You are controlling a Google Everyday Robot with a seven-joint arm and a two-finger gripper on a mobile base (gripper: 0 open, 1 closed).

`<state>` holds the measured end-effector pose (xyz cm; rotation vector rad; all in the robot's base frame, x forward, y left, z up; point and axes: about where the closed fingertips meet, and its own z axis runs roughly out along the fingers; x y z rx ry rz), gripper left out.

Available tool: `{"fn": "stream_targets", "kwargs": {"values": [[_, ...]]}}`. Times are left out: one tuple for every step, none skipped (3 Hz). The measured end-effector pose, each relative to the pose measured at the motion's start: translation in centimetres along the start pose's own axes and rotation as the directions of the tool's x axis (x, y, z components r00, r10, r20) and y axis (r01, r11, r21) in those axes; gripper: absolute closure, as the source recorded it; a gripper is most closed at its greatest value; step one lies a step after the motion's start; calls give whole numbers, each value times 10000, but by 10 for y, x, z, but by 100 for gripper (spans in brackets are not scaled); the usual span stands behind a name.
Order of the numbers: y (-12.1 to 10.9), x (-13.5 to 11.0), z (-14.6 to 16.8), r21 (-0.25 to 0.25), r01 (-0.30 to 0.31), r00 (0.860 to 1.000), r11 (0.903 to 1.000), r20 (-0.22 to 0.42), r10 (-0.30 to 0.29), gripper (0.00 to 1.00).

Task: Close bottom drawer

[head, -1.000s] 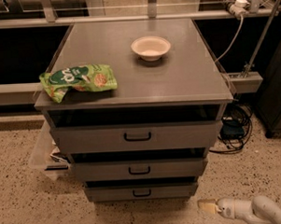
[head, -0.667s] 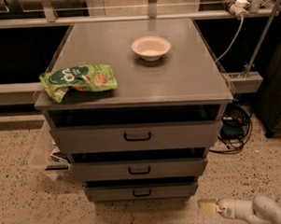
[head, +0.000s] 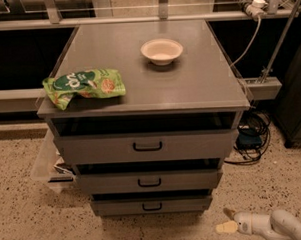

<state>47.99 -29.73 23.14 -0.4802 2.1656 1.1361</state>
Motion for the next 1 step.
{"fn": "stream_targets", "kwargs": {"values": [[0, 0, 0, 0, 0, 10000, 10000, 0, 0, 0]]}}
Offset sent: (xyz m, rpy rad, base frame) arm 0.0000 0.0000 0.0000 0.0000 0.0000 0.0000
